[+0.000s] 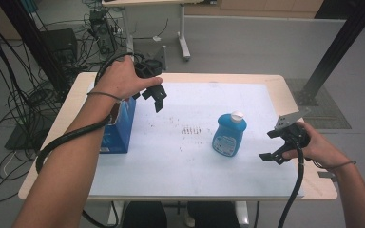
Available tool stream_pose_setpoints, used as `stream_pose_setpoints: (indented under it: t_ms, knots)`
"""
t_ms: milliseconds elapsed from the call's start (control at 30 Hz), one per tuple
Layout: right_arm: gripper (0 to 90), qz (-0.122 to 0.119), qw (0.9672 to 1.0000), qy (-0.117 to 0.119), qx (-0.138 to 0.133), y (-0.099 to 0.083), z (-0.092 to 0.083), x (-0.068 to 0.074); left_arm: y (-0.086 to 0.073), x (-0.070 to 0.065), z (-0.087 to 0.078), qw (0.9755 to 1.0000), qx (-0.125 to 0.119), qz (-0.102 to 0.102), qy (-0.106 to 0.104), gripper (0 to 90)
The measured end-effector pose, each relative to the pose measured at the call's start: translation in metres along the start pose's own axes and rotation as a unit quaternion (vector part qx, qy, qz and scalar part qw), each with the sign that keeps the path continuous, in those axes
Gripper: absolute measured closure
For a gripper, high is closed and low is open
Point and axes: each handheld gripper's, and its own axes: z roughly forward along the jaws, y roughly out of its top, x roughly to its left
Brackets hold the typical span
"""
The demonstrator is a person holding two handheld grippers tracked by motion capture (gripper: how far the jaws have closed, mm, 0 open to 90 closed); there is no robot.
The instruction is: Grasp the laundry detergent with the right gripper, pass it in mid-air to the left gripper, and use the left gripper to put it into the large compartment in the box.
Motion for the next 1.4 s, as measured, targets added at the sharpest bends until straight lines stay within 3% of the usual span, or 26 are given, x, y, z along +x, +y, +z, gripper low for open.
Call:
stream_pose_setpoints:
  t_ms: [100,633,1200,1400]
  knots:
    - [3.4,0.003,0.9996,0.000,-0.027,-0.010,0.004,0.002,0.000,0.002,0.001,1.0000,0.002,0.000,-0.001,7.2]
    - [3.1,0.015,0.9953,-0.007,-0.095,-0.041,0.018,0.011,-0.003,0.002,0.003,0.9999,-0.004,-0.006,-0.008,7.2]
    - [3.0,0.038,0.9898,-0.020,-0.136,-0.073,0.032,0.021,-0.001,-0.002,0.005,1.0000,-0.002,0.003,-0.006,7.2]
    - [2.6,0.049,0.9860,-0.030,-0.157,-0.082,0.034,0.024,-0.002,-0.005,0.006,1.0000,-0.005,0.000,-0.007,7.2]
